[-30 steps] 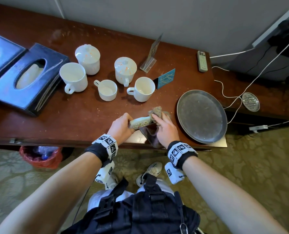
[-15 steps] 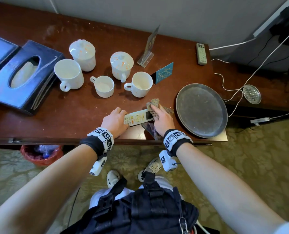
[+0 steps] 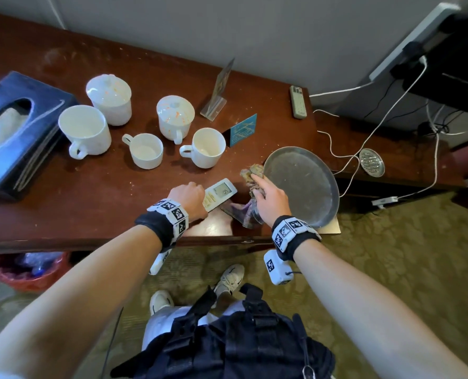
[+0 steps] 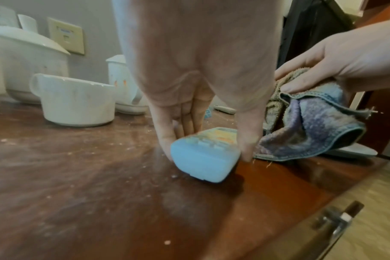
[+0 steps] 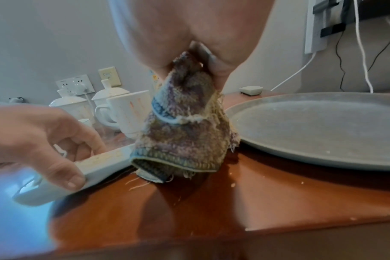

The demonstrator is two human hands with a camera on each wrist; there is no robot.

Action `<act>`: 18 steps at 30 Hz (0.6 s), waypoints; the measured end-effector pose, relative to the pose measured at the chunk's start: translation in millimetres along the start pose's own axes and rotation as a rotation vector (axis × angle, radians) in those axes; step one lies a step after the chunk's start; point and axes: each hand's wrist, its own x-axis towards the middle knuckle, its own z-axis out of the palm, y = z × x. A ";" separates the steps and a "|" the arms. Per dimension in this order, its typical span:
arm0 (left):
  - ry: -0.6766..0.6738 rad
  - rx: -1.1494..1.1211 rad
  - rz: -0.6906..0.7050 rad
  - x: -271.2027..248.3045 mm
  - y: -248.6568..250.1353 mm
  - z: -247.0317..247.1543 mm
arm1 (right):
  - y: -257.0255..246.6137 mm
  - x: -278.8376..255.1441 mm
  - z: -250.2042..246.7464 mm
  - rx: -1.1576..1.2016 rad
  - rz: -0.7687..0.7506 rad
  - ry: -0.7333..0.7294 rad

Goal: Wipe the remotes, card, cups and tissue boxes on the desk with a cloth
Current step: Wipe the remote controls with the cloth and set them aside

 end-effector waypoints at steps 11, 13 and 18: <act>0.097 -0.085 -0.031 4.4 46.5 -20.3 | 13.9 19.9 -51.7 0.152 -0.042 0.111; 0.135 -0.038 -0.015 10.4 60.4 -31.1 | 17.7 28.2 -68.5 0.168 -0.051 0.123; 0.165 -0.102 -0.079 26.3 103.6 -51.6 | 40.3 50.6 -109.4 0.192 -0.094 0.126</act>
